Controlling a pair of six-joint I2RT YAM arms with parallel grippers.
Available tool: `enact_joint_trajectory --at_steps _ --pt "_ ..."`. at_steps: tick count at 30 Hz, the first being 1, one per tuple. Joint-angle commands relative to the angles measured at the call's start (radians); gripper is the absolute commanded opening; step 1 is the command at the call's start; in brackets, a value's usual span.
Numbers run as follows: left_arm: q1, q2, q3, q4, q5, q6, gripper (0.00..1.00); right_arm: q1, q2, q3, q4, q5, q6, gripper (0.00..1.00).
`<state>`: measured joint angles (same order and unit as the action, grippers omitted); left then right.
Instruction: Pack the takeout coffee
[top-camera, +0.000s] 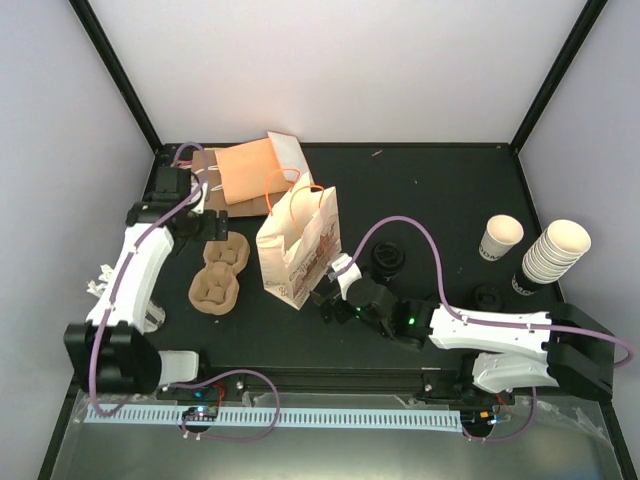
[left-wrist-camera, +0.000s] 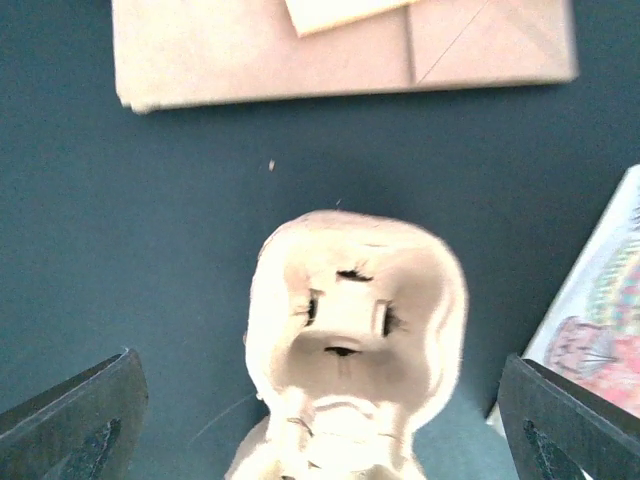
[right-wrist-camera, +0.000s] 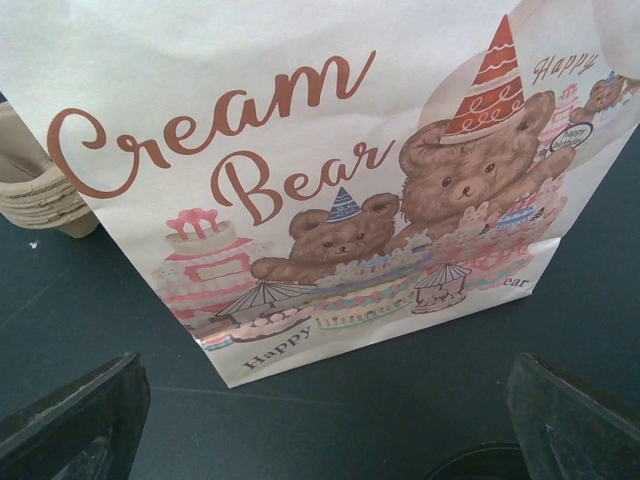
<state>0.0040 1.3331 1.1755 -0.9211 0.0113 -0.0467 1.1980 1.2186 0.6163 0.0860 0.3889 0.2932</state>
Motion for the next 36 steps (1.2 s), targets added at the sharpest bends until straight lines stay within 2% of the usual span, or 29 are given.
enact_joint_trajectory --at_steps 1,3,6,9,14,20,23,29,33,36 --pt "-0.006 -0.165 -0.026 0.053 0.034 -0.089 0.99 -0.008 -0.005 0.011 0.013 0.038 -0.007 1.00" --pt "0.001 -0.255 -0.065 0.081 0.013 -0.159 0.99 -0.013 -0.015 0.008 0.010 0.044 -0.011 1.00" --pt "0.010 -0.352 -0.153 0.179 0.160 -0.170 0.99 -0.023 -0.030 0.002 0.001 0.049 -0.016 1.00" --pt "0.008 -0.387 -0.185 0.166 0.288 -0.218 0.99 -0.042 -0.046 -0.004 -0.014 0.048 -0.020 1.00" --pt "-0.040 -0.420 -0.236 0.085 0.429 -0.329 0.83 -0.077 -0.092 -0.025 -0.026 0.016 -0.025 1.00" --pt "-0.252 -0.512 -0.339 0.095 0.339 -0.517 0.78 -0.131 -0.128 -0.028 -0.053 -0.046 -0.031 1.00" --pt "-0.319 -0.559 -0.393 0.105 0.313 -0.599 0.71 -0.163 -0.152 -0.033 -0.066 -0.077 -0.023 1.00" --pt "-0.483 -0.592 -0.508 0.151 0.258 -0.758 0.43 -0.207 -0.178 -0.046 -0.069 -0.111 -0.010 1.00" --pt "-0.589 -0.574 -0.566 0.212 0.182 -0.850 0.32 -0.214 -0.174 -0.050 -0.062 -0.117 -0.007 1.00" --pt "-0.622 -0.570 -0.590 0.230 0.118 -0.898 0.22 -0.215 -0.173 -0.052 -0.062 -0.122 -0.001 1.00"
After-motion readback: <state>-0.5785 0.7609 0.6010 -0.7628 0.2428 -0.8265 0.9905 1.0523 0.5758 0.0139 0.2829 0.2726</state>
